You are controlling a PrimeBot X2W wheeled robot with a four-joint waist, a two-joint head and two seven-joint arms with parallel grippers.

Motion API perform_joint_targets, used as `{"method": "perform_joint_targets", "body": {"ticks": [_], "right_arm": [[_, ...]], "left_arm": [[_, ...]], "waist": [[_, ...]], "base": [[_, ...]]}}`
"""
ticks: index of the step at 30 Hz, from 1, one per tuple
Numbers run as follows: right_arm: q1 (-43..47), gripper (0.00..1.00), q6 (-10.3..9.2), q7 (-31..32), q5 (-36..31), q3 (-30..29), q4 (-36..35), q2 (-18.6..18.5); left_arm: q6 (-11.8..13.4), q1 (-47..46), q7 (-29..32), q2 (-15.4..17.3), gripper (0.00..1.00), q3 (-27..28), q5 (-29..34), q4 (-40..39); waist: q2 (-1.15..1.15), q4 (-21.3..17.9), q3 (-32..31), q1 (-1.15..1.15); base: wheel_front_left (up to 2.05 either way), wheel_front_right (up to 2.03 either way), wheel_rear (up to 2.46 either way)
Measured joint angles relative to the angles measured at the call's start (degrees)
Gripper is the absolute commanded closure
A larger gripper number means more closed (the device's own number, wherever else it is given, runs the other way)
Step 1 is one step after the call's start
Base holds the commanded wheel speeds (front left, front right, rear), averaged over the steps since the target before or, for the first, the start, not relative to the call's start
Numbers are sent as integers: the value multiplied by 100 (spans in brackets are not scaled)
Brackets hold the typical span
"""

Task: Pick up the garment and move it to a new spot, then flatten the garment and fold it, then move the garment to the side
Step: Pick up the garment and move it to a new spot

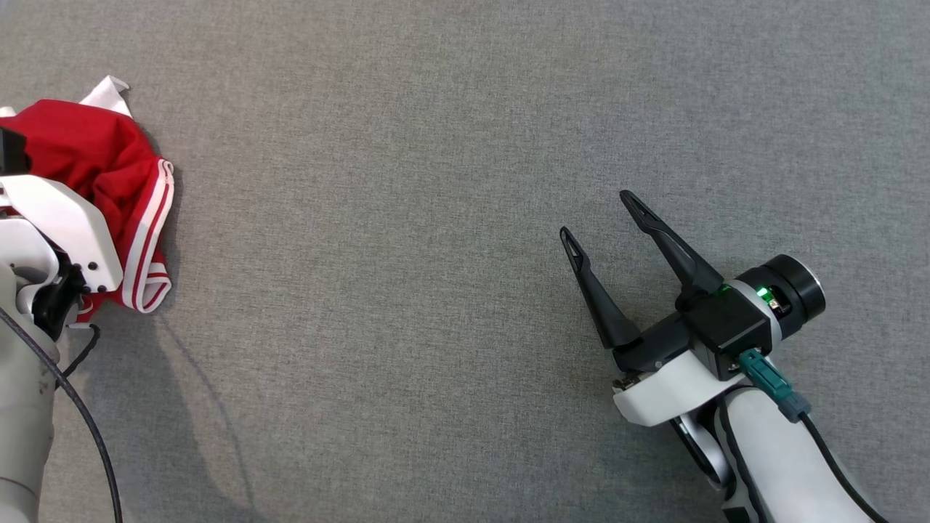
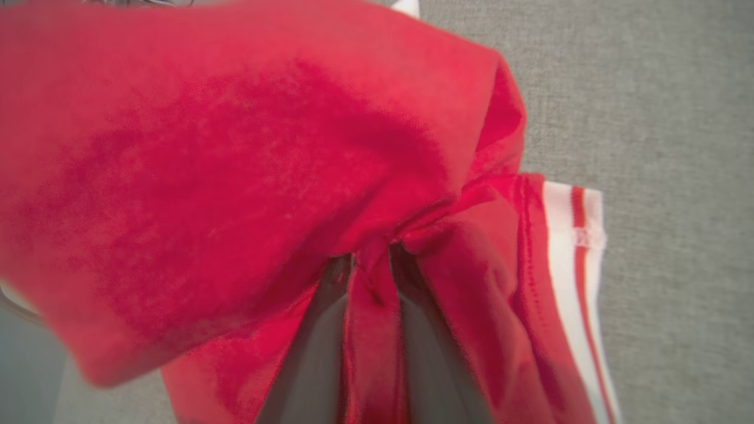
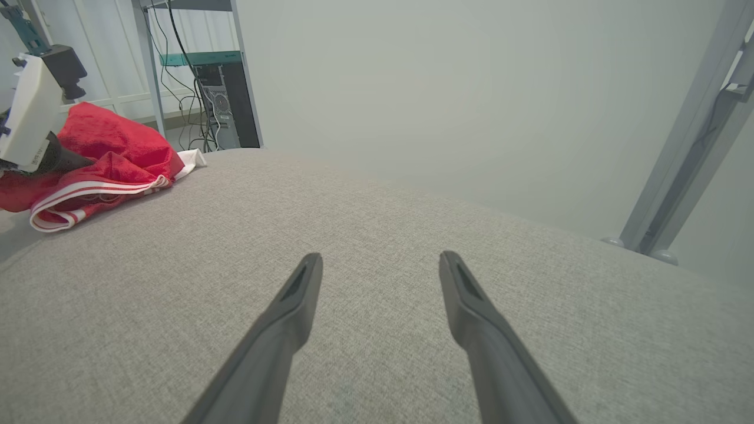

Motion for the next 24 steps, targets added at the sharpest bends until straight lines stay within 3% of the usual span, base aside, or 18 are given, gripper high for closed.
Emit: {"method": "perform_joint_targets", "body": {"ticks": [9, 16, 24], "right_arm": [[2, 0, 0, -86, 1, -114, 185, -1], [92, 0, 0, -190, 37, -248, 334, 94], [259, 0, 0, -265, 63, -519, 405, 138]], "left_arm": [[1, -14, -452, -33, 100, -168, -101, 170], [3, -8, -1605, 47, 100, -224, -43, -205], [4, 1, -2463, 0, 100, -380, 41, -977]], "waist": [[0, 35, -273, 0], [0, 17, -723, 0], [0, -62, -1150, 0]], "base": [[0, 0, 0], [0, 0, 0], [0, 0, 0]]}}
